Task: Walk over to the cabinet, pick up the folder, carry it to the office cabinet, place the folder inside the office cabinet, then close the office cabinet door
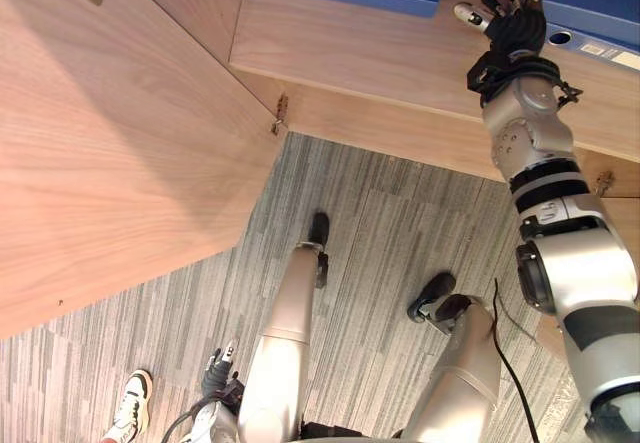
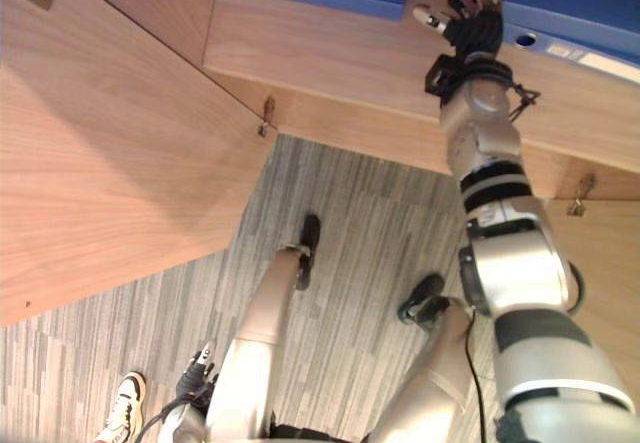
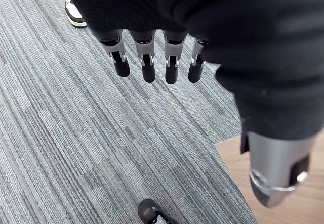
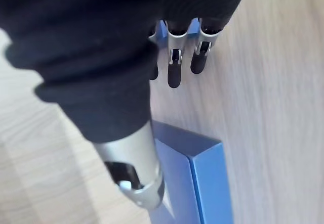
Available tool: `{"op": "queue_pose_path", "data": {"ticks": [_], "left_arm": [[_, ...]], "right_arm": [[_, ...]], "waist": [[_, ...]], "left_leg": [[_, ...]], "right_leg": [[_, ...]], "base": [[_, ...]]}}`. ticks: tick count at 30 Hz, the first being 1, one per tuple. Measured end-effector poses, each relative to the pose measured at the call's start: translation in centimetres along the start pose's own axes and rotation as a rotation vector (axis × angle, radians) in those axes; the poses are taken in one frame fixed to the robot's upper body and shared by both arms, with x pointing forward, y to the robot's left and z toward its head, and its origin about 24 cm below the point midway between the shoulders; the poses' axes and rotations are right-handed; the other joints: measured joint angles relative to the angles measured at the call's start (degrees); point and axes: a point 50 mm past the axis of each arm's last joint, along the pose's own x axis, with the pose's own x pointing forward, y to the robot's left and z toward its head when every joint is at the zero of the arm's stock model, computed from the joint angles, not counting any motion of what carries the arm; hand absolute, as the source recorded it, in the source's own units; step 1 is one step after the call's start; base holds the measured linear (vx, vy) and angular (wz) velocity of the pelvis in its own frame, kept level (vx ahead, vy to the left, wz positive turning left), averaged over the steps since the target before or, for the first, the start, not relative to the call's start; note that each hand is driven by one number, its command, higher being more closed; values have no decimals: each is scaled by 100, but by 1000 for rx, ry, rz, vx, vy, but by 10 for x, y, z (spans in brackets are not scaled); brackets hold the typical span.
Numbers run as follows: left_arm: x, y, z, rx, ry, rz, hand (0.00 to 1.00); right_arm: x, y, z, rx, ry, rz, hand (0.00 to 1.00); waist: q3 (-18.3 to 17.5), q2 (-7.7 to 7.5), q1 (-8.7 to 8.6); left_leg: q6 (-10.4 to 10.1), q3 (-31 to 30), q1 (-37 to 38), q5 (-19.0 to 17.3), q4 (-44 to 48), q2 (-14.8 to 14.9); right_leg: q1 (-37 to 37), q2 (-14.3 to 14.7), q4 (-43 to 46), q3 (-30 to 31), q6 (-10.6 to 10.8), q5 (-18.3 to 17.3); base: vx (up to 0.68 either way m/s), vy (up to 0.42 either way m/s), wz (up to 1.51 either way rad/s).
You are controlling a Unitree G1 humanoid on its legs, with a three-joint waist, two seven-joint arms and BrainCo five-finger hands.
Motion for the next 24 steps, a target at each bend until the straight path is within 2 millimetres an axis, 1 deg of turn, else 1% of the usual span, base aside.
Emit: {"op": "queue_pose_path", "data": {"ticks": [1, 5, 7, 11, 13, 15, 17, 20, 21, 24], "left_arm": [[0, -1, 0, 3, 0, -3, 0], [0, -1, 0, 9, 1, -6, 0], [0, -1, 0, 15, 0, -7, 0], [0, -3, 0, 37, -2, -12, 0], [1, -5, 0, 35, -1, -16, 0], [1, -8, 1, 31, -3, -21, 0], [2, -9, 1, 29, -4, -18, 0], [2, -8, 0, 14, -2, -8, 0], [2, -8, 0, 14, -1, -5, 0], [2, -7, 0, 11, 2, 8, 0]], "right_arm": [[0, -1, 2, -37, -8, 5, 0], [0, 2, 2, -213, -25, 30, 0], [0, 3, 1, -272, -30, 40, 0], [1, 2, 4, -349, -47, 39, 0], [4, -2, 13, -369, -61, 13, 0], [5, -10, 17, -349, -61, -14, 0], [6, -14, 16, -300, -48, -35, 0], [7, -15, 21, -271, -61, -44, 0], [8, -15, 24, -215, -65, -51, 0], [8, -19, 27, -151, -66, -89, 0]], "waist": [[-15, 25, 0], [-14, 30, 2], [-14, 33, 1], [-30, 71, 10], [-43, 138, 14], [-40, 199, 26], [-46, 208, 26], [-52, 218, 3], [-52, 220, 3], [-51, 220, 6]], "left_leg": [[-1, -3, -31, 7, 0, -6], [-21, -18, -36, 19, 11, -15], [-21, -19, -36, 18, 12, -15], [-20, -24, -80, 11, 14, -23], [-19, -27, -165, 21, 32, -35], [-18, -27, -172, 26, 35, -55], [-21, -21, -185, 26, 49, -77], [-31, -32, -321, 24, 146, -72], [-33, -34, -369, 24, 187, -66], [-16, -19, -432, 24, 227, -69]], "right_leg": [[-43, 1, 22, 4, 1, -7], [-64, 10, 79, 12, -41, -28], [-65, 10, 81, 12, -38, -34], [-104, 5, 91, 12, 4, -60], [-196, -13, 139, 17, 1, -62], [-215, -44, 190, 26, 3, -95], [-266, -79, 273, 59, 18, -143], [-410, -84, 394, 87, 3, -182], [-469, -84, 439, 109, 4, -185], [-572, -91, 511, 175, 9, -187]], "base": [[31, -49, 2], [42, -36, 2], [54, -23, 0], [54, -13, 1], [51, -17, 3], [55, -30, 7], [72, -50, 7], [55, -39, 1], [37, -23, -1], [43, -24, -2]]}}
